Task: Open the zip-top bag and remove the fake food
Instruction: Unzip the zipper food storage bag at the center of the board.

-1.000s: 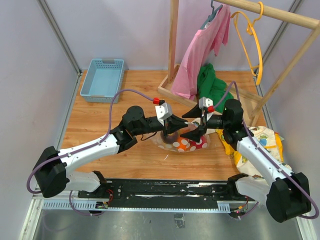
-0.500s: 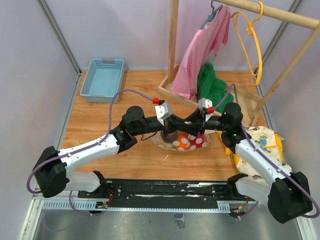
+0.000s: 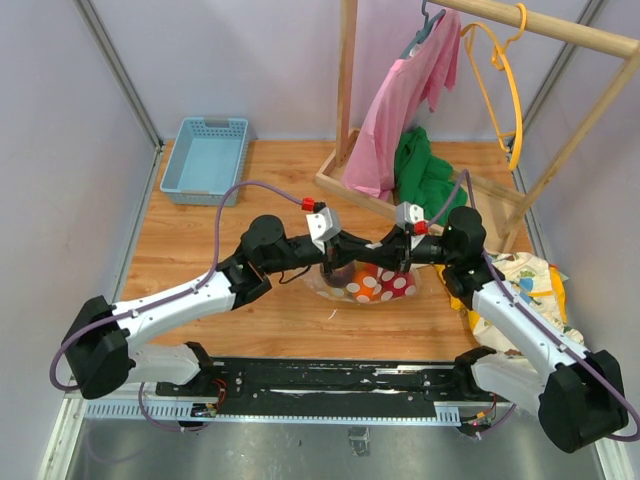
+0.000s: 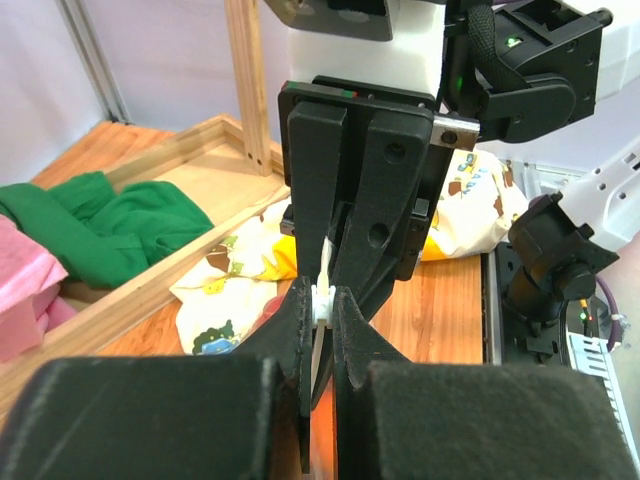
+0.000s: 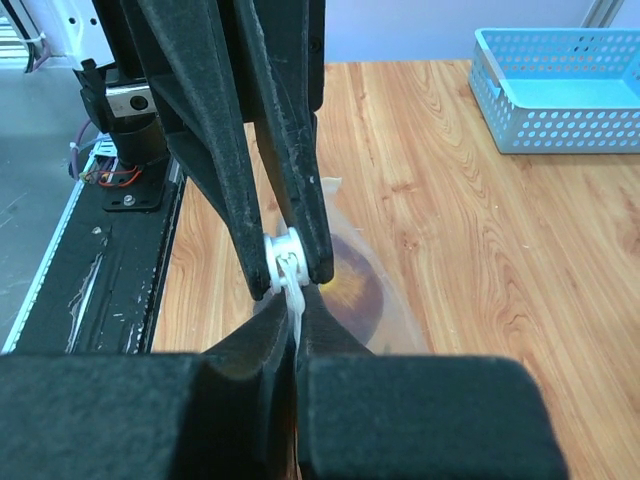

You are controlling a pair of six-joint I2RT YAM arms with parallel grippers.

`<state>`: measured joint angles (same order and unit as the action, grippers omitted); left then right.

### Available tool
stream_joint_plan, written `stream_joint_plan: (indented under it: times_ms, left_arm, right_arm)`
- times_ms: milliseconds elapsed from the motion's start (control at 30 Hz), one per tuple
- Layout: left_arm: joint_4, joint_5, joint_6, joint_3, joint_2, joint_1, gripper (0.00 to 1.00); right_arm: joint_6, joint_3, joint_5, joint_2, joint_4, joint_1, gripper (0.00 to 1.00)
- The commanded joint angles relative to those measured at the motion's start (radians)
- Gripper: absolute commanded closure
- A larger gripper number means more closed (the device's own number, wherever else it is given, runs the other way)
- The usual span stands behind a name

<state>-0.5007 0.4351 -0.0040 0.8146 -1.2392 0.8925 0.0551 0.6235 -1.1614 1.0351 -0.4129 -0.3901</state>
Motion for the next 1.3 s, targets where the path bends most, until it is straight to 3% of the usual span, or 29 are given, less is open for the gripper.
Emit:
stream_joint_plan:
  times_ms: [0, 533, 1267]
  left_arm:
    - [0.006, -0.04, 0.033, -0.023, 0.05, 0.004, 1.0]
    - [0.063, -0.062, 0.053, -0.063, 0.118, -0.034, 1.0]
    - [0.106, -0.091, 0.07, -0.117, 0.163, -0.064, 1.0]
  right_arm:
    - [0.035, 0.034, -0.009, -0.03, -0.001, 0.002, 0.99]
    - [0.147, 0.089, -0.049, -0.034, 0.116, 0.042, 0.99]
    - [0.156, 0.125, -0.057, -0.032, 0.11, 0.08, 0.99]
